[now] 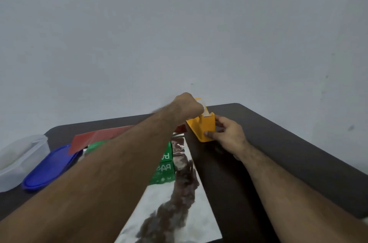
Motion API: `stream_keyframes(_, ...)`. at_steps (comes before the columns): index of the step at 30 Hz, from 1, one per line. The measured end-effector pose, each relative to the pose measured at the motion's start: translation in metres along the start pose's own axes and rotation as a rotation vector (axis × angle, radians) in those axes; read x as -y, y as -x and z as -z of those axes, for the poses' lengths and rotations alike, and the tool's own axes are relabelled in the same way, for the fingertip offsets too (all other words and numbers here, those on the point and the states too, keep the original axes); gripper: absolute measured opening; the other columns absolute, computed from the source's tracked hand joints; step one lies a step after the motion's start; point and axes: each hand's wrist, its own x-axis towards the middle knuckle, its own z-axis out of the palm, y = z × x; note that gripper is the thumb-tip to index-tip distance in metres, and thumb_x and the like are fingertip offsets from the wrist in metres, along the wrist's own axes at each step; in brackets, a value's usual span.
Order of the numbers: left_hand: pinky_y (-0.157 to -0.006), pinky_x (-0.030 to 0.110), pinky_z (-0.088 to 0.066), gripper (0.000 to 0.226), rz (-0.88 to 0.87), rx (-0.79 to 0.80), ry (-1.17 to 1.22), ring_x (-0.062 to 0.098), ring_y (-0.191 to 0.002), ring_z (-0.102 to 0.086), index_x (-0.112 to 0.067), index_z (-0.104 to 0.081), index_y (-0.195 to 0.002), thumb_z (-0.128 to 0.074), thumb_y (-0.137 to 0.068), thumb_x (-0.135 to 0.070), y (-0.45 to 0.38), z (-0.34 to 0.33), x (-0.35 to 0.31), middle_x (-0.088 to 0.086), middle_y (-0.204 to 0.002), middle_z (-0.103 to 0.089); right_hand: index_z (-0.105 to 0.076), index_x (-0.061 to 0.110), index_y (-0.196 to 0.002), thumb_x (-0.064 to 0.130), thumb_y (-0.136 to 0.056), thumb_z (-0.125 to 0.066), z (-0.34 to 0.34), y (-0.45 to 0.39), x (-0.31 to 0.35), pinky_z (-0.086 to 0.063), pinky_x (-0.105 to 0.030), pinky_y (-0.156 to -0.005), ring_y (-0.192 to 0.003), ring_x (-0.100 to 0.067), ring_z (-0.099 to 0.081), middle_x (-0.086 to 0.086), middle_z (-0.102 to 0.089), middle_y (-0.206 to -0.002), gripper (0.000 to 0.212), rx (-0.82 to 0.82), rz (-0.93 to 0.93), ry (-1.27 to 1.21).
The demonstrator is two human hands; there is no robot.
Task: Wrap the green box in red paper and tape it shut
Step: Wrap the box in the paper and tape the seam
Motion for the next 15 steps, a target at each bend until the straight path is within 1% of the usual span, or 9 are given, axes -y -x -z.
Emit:
stream_keyframes(2,-0.065,0.033,-0.051,0.02,0.096,0.084,0.067,0.023,-0.071,-0.06,-0.007,-0.072,-0.082,-0.065,-0.095,-0.021,-0.01,-0.01,-0.006,0.009,-0.087,-0.074,-0.063,0.039,-0.142,0.036,-0.072,-0.096,-0.001,0.0,0.005,-0.062,-0.051,-0.093,-0.114,-0.017,-0.066,0.011,-0.069,-0.129,0.077,-0.02,-0.014,0.016)
stream_keyframes(4,-0.064,0.032,-0.047,0.019,0.185,0.16,0.139,0.024,-0.073,-0.056,-0.007,-0.067,-0.087,-0.063,-0.099,-0.021,-0.013,-0.016,-0.012,0.009,-0.085,-0.068,-0.066,0.037,-0.139,0.038,-0.069,-0.098,0.0,0.0,0.007,-0.063,-0.053,-0.086,-0.113,-0.02,-0.065,0.008,-0.067,-0.123,0.077,-0.056,-0.021,0.04)
stream_keyframes(6,-0.058,0.03,-0.039,0.019,0.24,0.177,0.194,0.021,-0.065,-0.049,-0.012,-0.06,-0.082,-0.061,-0.1,-0.018,-0.013,-0.017,-0.017,0.007,-0.074,-0.058,-0.07,0.036,-0.132,0.043,-0.065,-0.099,0.002,0.002,0.011,-0.064,-0.051,-0.082,-0.108,-0.019,-0.065,0.01,-0.067,-0.113,0.073,-0.117,-0.002,0.104)
stream_keyframes(8,-0.057,0.03,-0.033,0.023,0.275,0.19,0.252,0.018,-0.058,-0.038,-0.016,-0.052,-0.077,-0.06,-0.099,-0.014,-0.014,-0.017,-0.021,0.004,-0.068,-0.048,-0.074,0.035,-0.125,0.047,-0.063,-0.099,0.004,0.006,0.015,-0.062,-0.048,-0.086,-0.106,-0.02,-0.067,0.009,-0.071,-0.111,0.069,-0.18,0.002,0.182)
stream_keyframes(10,-0.059,0.031,-0.032,0.024,0.304,0.2,0.324,0.018,-0.058,-0.033,-0.017,-0.048,-0.078,-0.061,-0.097,-0.011,-0.016,-0.018,-0.023,0.003,-0.068,-0.042,-0.075,0.034,-0.125,0.049,-0.063,-0.098,0.005,0.008,0.019,-0.059,-0.044,-0.091,-0.108,-0.022,-0.068,0.005,-0.073,-0.116,0.067,-0.196,-0.004,0.228)
stream_keyframes(13,-0.062,0.031,-0.036,0.025,0.361,0.167,0.391,0.017,-0.061,-0.035,-0.017,-0.048,-0.077,-0.065,-0.094,-0.011,-0.016,-0.019,-0.026,0.002,-0.071,-0.042,-0.071,0.032,-0.133,0.05,-0.067,-0.095,0.003,0.01,0.025,-0.057,-0.043,-0.096,-0.117,-0.025,-0.066,0.003,-0.071,-0.129,0.072,-0.176,0.004,0.29)
stream_keyframes(15,-0.062,0.03,-0.037,0.026,0.397,0.176,0.417,0.017,-0.061,-0.036,-0.016,-0.052,-0.073,-0.064,-0.095,-0.011,-0.017,-0.019,-0.026,0.002,-0.071,-0.043,-0.068,0.031,-0.137,0.05,-0.07,-0.094,0.003,0.011,0.028,-0.055,-0.042,-0.098,-0.121,-0.026,-0.064,0.001,-0.069,-0.133,0.075,-0.17,0.005,0.331)
